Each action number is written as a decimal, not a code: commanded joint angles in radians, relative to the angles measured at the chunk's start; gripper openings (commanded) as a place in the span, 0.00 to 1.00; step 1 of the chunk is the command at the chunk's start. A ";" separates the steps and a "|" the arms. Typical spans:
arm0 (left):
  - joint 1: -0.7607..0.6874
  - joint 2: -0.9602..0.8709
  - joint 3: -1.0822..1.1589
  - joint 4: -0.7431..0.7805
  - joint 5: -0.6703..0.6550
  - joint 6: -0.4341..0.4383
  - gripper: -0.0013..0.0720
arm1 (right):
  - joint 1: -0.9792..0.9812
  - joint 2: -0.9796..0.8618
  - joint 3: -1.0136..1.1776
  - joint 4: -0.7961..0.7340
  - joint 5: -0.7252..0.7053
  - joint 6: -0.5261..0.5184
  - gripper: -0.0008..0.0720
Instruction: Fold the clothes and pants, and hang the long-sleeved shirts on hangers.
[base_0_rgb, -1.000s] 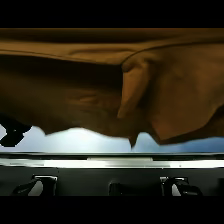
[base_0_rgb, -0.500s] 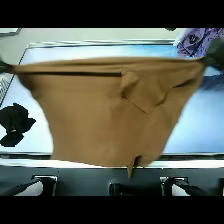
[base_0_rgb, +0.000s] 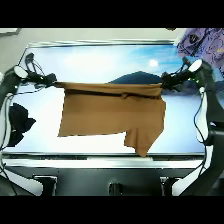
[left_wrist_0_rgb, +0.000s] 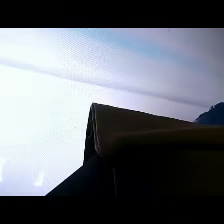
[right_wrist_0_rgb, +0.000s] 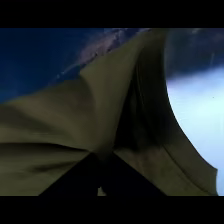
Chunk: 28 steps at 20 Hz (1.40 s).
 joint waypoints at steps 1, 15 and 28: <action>-0.024 -0.084 0.018 -0.012 0.027 -0.045 0.06 | 0.001 -0.088 0.001 0.078 -0.042 -0.001 0.23; 0.240 0.428 -0.368 0.116 -0.332 -0.117 0.93 | -0.365 0.463 -0.604 0.235 0.183 -0.472 0.68; 0.192 0.482 -0.496 0.115 -0.296 -0.118 0.94 | -0.299 0.414 -1.040 0.358 -0.025 -0.685 0.77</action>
